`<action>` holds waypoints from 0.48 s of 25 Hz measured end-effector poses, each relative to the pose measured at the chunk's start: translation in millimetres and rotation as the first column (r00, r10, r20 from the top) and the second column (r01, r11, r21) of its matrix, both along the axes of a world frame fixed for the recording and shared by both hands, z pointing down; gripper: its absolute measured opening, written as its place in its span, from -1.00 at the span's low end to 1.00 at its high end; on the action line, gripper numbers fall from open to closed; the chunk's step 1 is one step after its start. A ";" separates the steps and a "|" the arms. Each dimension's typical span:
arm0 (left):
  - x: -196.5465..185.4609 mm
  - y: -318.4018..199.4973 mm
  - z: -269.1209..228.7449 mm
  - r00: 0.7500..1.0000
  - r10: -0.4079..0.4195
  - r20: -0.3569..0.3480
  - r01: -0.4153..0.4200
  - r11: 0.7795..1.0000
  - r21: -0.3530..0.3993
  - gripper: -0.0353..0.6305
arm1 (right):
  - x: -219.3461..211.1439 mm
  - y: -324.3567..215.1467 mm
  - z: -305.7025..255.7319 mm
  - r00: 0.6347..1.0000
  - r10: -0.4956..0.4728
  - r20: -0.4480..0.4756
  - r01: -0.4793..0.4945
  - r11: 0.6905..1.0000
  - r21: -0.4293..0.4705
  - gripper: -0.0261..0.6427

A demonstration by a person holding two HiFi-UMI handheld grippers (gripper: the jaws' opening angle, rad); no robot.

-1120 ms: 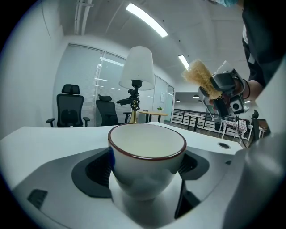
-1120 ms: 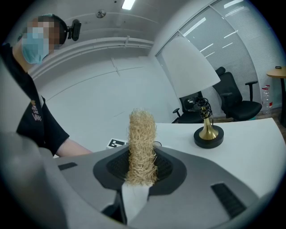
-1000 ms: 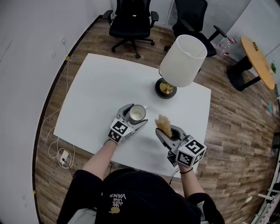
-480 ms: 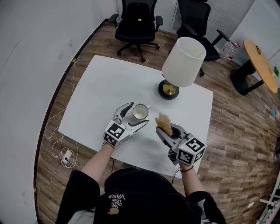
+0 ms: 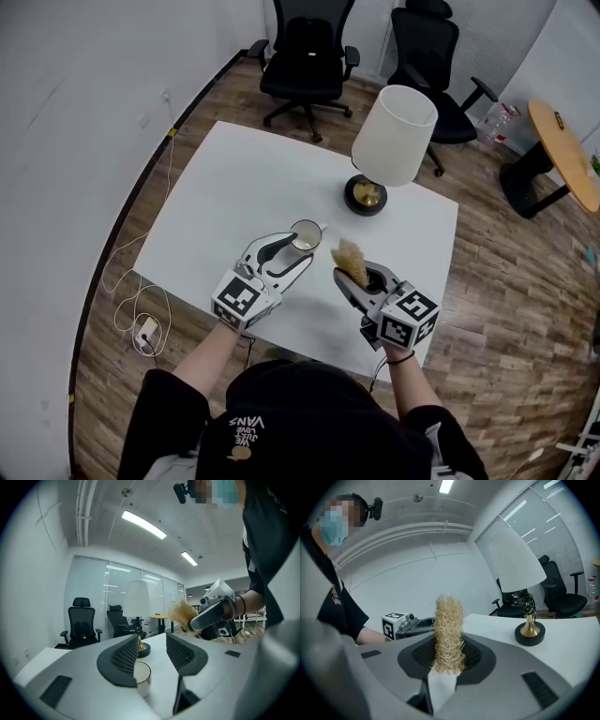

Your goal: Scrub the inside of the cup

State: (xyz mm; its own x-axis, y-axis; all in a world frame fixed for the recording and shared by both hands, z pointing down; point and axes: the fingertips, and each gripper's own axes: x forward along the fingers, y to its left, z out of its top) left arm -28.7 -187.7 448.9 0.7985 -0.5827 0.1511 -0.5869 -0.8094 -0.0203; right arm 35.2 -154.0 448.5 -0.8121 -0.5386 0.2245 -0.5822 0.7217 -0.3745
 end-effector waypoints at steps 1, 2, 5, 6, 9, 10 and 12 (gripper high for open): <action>-1.1 4.1 -3.4 1.000 -0.010 -0.004 0.010 1.000 0.004 -0.33 | -0.4 1.7 -1.0 1.000 -0.007 0.001 0.007 1.000 0.004 -0.64; -1.9 8.1 -6.3 1.000 -0.020 -0.006 0.020 1.000 0.005 -0.39 | -0.7 3.3 -2.2 1.000 -0.013 0.001 0.013 1.000 0.007 -0.64; -4.0 19.3 -13.4 0.999 -0.045 -0.006 0.045 0.999 0.005 -0.67 | -1.7 8.0 -5.6 1.000 -0.029 -0.001 0.029 0.999 0.019 -0.64; -4.3 22.7 -15.4 0.999 -0.049 -0.005 0.049 0.999 0.005 -0.73 | -1.9 9.5 -6.5 0.999 -0.034 -0.003 0.034 0.999 0.023 -0.64; -3.7 32.2 -20.3 0.998 -0.063 -0.012 0.062 0.998 -0.009 -0.82 | -1.8 13.4 -8.6 0.999 -0.046 -0.007 0.046 0.998 0.035 -0.64; -3.3 35.5 -21.4 0.998 -0.068 -0.012 0.067 0.998 -0.020 -0.84 | -1.9 14.5 -9.7 0.999 -0.050 -0.007 0.050 0.998 0.039 -0.64; -3.1 43.0 -23.1 0.997 -0.075 -0.008 0.075 0.997 -0.036 -0.86 | -3.2 17.5 -12.5 0.998 -0.057 -0.008 0.057 0.997 0.047 -0.64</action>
State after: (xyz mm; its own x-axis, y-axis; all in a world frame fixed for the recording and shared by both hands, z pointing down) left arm -31.7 -144.7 425.8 0.7542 -0.6354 0.1657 -0.6459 -0.7633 0.0133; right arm 32.0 -136.5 435.9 -0.8403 -0.5018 0.2055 -0.5421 0.7704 -0.3356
